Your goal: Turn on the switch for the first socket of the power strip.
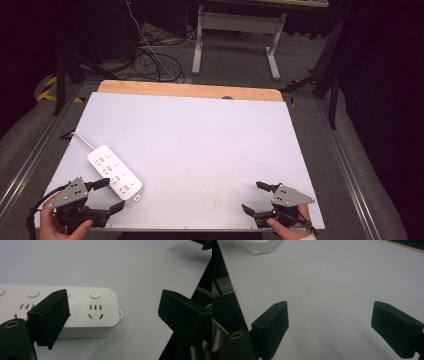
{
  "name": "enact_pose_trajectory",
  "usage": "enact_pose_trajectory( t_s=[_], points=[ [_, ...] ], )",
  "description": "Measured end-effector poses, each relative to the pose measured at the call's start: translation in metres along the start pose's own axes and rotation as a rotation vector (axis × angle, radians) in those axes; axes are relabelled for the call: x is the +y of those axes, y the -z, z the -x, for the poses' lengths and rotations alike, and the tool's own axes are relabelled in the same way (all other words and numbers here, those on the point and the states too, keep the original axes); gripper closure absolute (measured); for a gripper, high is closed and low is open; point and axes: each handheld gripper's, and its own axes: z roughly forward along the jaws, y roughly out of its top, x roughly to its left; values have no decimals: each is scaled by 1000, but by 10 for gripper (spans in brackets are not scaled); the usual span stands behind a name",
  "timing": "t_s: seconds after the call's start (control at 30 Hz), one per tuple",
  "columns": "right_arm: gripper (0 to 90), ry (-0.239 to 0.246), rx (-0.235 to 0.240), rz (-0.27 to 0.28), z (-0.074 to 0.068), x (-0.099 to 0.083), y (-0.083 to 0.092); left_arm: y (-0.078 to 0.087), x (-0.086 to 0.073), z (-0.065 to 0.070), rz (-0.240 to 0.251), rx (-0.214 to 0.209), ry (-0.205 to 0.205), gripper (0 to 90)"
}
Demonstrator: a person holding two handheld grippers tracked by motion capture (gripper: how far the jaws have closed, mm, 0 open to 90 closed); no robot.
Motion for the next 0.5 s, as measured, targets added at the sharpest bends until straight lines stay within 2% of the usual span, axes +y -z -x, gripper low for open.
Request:
enact_pose_trajectory(
  t_s=[0.1, 0.17, 0.23, 0.3, 0.33, 0.4, 0.5],
  points=[
    [151, -1, 3, -2, 0, 0, 0, -3, 0, 1, -24, -21, 5, 129],
    [149, -2, 4, -5, 0, -1, -1, -3, 1, 3, -29, -20, -23, 129],
    [148, -4, 5, -7, 1, -2, -1, -2, 2, 5, -23, -11, -36, 131],
    [146, -5, 5, -8, 1, -2, -1, 0, 3, 6, -18, 23, -56, 131],
    [145, -7, 7, -10, 2, -2, -1, 1, 4, 7, -15, 45, -51, 129],
    [143, -8, 5, -17, 2, -2, -2, 1, 5, 7, -13, 54, -33, 124],
    [142, -10, 6, -18, 2, -3, -2, 2, 5, 6, -7, 22, -6, 124]
  ],
)
